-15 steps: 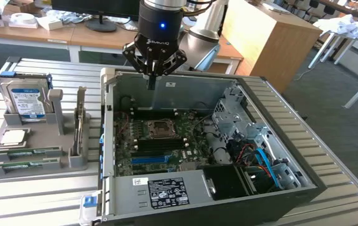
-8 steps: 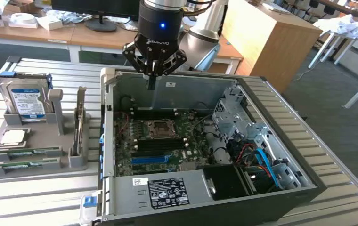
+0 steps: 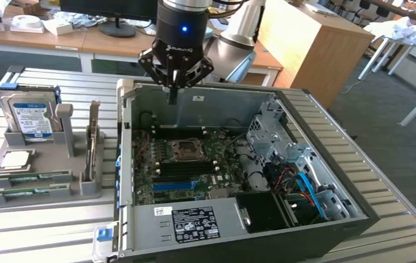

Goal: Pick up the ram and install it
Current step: 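Reach for the ram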

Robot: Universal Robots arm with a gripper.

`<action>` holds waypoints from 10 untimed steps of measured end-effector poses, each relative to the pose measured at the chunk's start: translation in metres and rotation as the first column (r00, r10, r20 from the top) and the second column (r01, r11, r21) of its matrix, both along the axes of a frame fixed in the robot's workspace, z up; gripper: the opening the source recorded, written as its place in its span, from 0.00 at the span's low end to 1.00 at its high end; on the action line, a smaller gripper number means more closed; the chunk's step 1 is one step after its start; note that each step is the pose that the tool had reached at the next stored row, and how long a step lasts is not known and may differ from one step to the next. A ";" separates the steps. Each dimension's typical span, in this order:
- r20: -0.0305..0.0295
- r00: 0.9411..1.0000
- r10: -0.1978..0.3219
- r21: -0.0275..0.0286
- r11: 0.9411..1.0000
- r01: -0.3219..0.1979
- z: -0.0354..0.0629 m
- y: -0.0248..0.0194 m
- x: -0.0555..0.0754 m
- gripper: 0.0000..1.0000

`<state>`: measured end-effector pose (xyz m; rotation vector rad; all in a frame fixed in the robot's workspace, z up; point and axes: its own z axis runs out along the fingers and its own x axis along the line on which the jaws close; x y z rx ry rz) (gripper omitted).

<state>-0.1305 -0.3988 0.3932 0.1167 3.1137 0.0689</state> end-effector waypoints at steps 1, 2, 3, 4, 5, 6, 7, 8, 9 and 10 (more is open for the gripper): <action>0.000 1.000 0.000 0.000 1.000 0.000 0.0000 0.0000 -0.003 0.10; 0.000 1.000 0.000 0.000 1.000 0.000 0.0000 0.0000 -0.005 0.10; 0.000 1.000 0.000 0.000 1.000 0.000 0.0000 0.0000 -0.007 0.10; 0.000 1.000 0.000 0.000 1.000 0.000 0.0000 0.0000 -0.009 0.10; 0.000 1.000 0.000 0.000 1.000 0.000 0.0000 0.0000 -0.010 0.10; 0.000 1.000 0.000 0.000 1.000 0.000 0.0000 0.0000 -0.012 0.10; 0.000 1.000 0.000 0.000 1.000 0.000 0.0000 0.0000 -0.014 0.10; 0.000 1.000 0.000 0.000 1.000 0.000 -0.0001 0.0000 -0.016 0.10; 0.000 1.000 0.000 0.000 1.000 0.000 0.0000 0.0000 -0.019 0.10; 0.000 1.000 0.000 0.000 1.000 0.000 0.0000 0.0000 -0.021 0.10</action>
